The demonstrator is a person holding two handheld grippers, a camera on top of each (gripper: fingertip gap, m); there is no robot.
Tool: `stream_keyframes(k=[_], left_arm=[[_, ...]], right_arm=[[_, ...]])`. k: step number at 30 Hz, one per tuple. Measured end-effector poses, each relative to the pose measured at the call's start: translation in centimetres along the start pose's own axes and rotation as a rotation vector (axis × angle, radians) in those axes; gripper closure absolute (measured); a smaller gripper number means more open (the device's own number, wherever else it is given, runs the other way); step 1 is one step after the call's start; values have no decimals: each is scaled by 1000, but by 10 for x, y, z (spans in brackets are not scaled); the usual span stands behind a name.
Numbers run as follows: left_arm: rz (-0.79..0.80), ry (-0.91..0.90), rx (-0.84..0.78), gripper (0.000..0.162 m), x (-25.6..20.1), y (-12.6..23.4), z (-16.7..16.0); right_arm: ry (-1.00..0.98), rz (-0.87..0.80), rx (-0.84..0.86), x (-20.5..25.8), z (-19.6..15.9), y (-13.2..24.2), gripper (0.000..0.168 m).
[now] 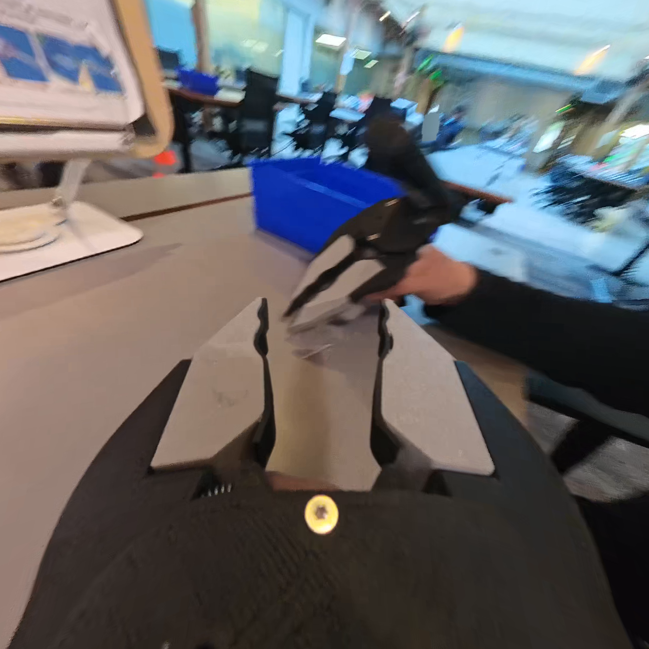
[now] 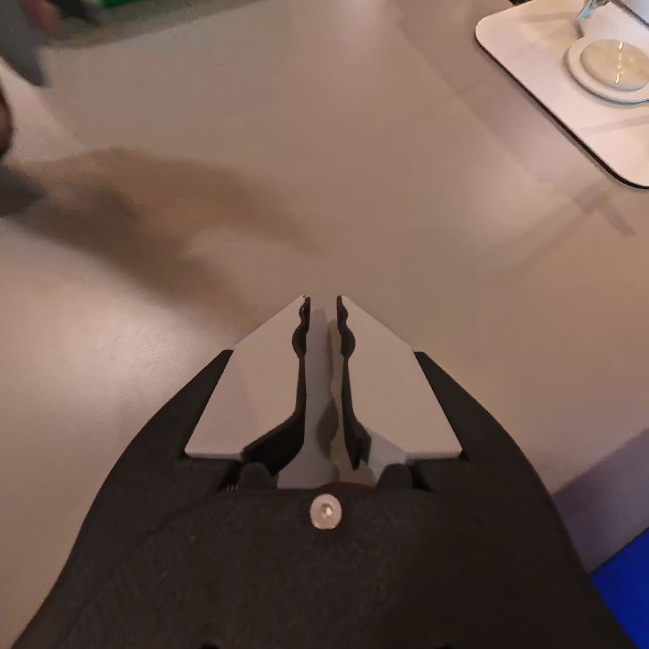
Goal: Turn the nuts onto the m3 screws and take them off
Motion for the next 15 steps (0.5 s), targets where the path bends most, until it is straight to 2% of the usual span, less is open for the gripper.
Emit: stream_keyframes(k=[2,4,9,12,15], left_arm=[[-81,-1,-47,100,-24,31,13],[-61,-30,-65,98,-37,75,27],[282,-100,-36,106,-22,212,67],[454,-73,99,119,10,278,73],[522,55,334,121,52,315,53]], right_arm=[[-7,-1,-17,1,2,0,154],[-3,0,-17,3,2,-1,153],[21,-19,-34,8,5,-1,153],[14,5,-49,13,7,-1,153],[12,37,-60,19,7,-4,153]])
Point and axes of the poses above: each gripper's, where its closed fingertips meet, y back along the fingers, z out of its top, x = y × z across the jaws, the point moved 7 cm from there along y, back along the fingers, and after that the axes turned 13 degrees about -z, right-handed, at the moved point
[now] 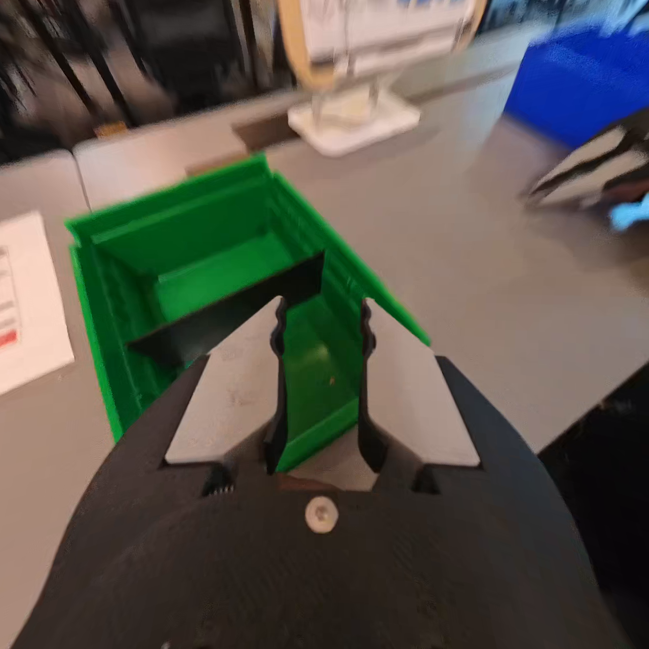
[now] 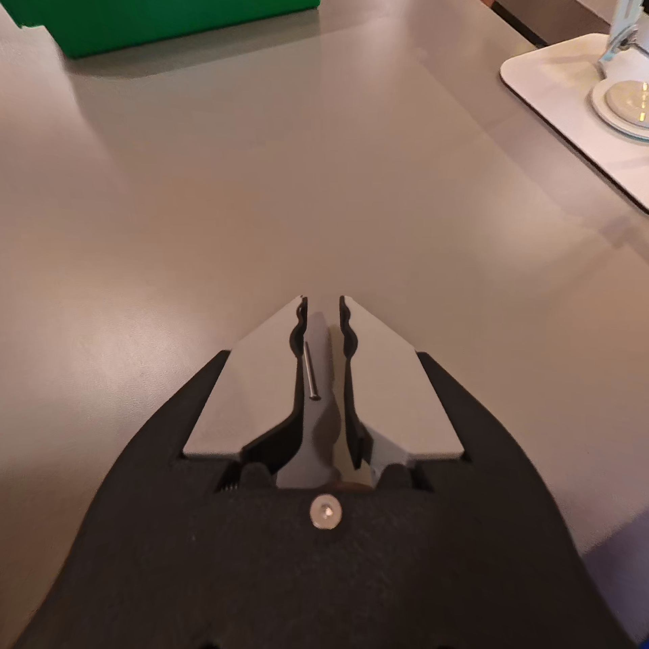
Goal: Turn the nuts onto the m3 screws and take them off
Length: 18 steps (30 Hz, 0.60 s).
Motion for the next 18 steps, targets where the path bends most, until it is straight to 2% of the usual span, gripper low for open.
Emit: stream_keyframes(k=[2,5,10,14,18], left_arm=[[-71,72,200,125,23,-11,-21],[-59,92,468,131,48,-29,-47],[-68,43,771,136,53,-55,-72],[-74,71,875,137,56,-62,-84],[-72,74,866,140,57,-64,-85]], right_arm=[[8,5,17,2,-3,-4,153],[15,7,36,2,-7,-7,153],[-7,22,20,3,-5,-7,153],[3,20,14,4,-4,-6,153],[14,20,6,6,-2,-4,153]])
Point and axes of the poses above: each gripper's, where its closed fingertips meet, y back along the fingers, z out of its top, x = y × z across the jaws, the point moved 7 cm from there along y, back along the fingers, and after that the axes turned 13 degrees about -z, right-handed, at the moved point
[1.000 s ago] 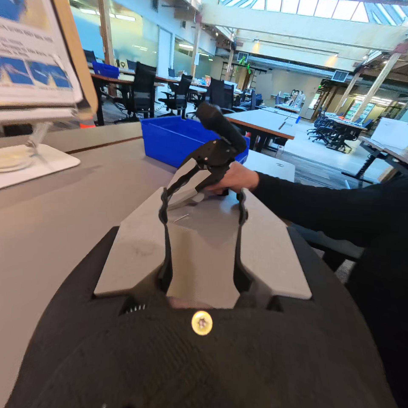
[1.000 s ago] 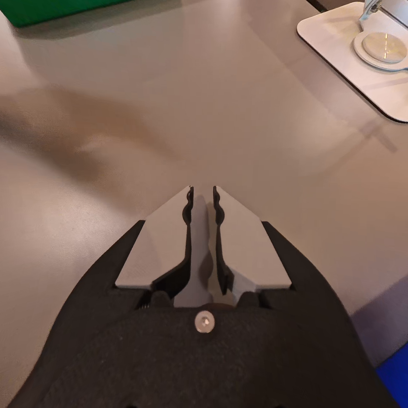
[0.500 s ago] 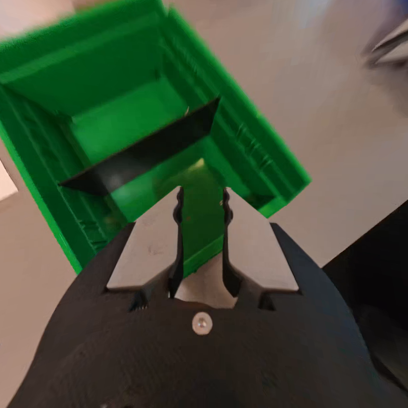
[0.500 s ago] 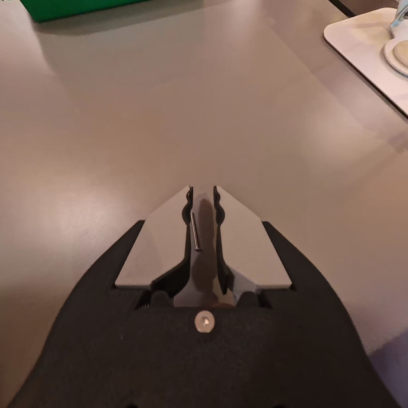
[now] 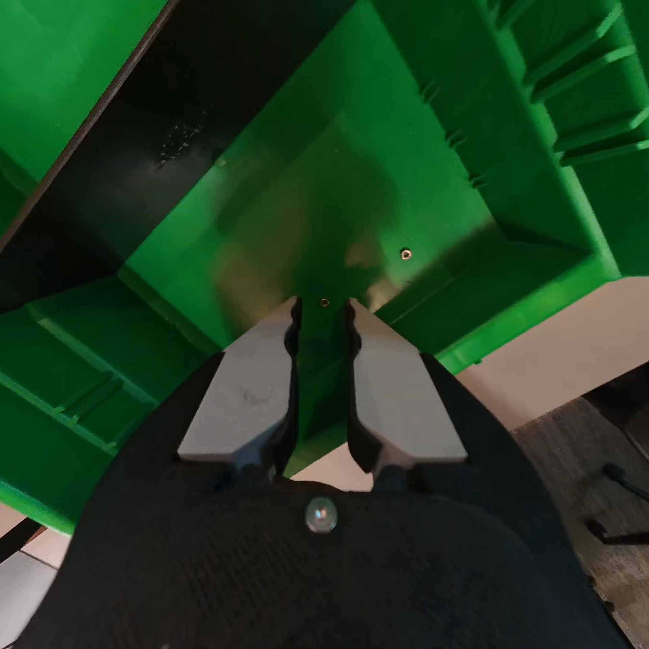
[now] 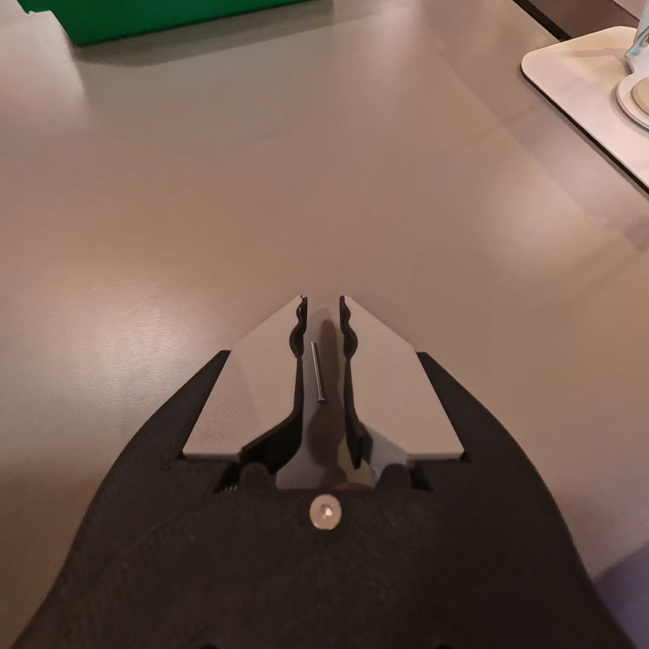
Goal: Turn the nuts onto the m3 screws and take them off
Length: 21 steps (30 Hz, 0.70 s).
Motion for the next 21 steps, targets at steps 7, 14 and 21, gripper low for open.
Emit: stream_keyframes(k=[7,14,21], left_arm=[[-19,29,10,143,5,1,-5],[-16,29,42,142,7,0,-3],[-7,12,111,142,7,-5,1]], right_arm=[[9,12,-1,3,1,1,153],[17,12,-6,5,2,2,153],[21,12,-5,5,2,2,153]])
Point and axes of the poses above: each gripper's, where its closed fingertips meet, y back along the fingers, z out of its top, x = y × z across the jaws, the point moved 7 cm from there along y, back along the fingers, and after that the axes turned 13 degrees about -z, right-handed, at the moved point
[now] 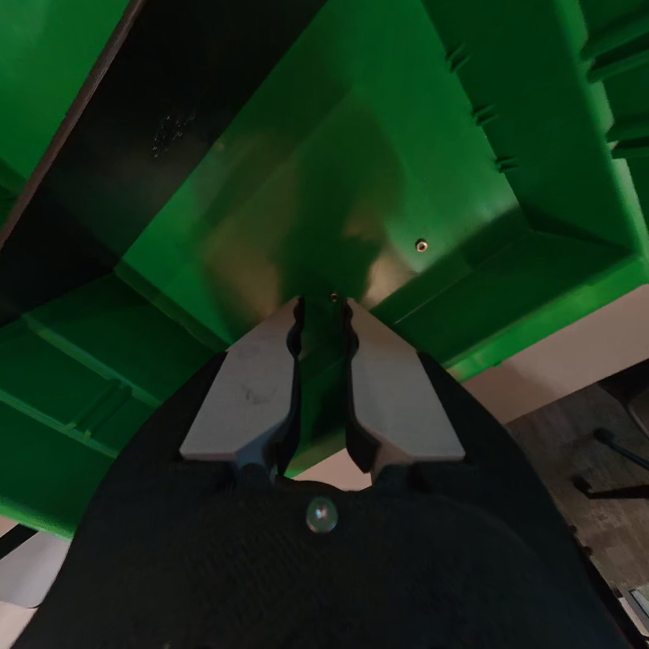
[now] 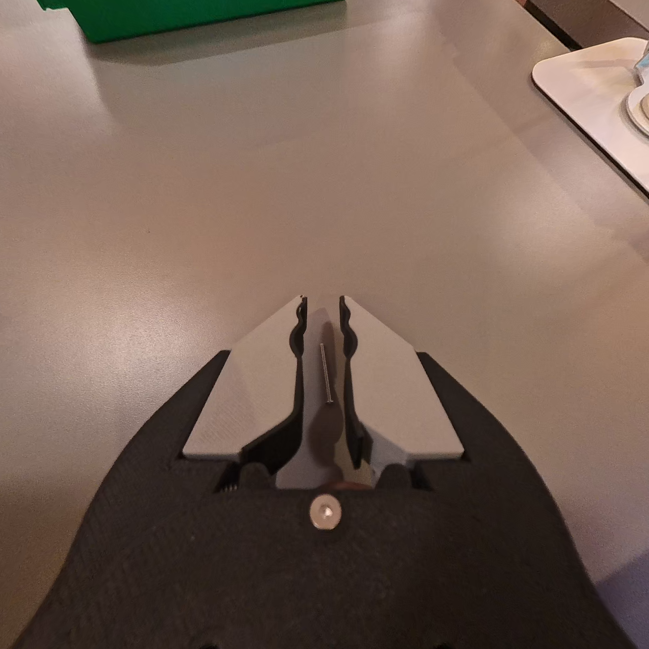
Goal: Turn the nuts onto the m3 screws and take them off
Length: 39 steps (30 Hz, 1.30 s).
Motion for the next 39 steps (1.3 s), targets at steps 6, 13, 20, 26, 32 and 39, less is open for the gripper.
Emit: stream_keyframes(k=[6,13,20,26,32,39], left_arm=[[0,-2,17,144,1,-3,3],[27,-7,36,158,6,-2,4],[33,11,-14,158,13,1,7],[58,26,-87,151,15,23,5],[45,23,-61,150,15,15,3],[26,3,-53,147,16,8,4]], right_arm=[[-3,1,-1,0,0,0,153],[0,4,-4,1,1,1,153],[-1,-1,-2,0,0,1,153],[-3,3,0,0,0,0,153],[8,2,7,1,-1,-1,153],[1,-2,0,0,0,1,153]])
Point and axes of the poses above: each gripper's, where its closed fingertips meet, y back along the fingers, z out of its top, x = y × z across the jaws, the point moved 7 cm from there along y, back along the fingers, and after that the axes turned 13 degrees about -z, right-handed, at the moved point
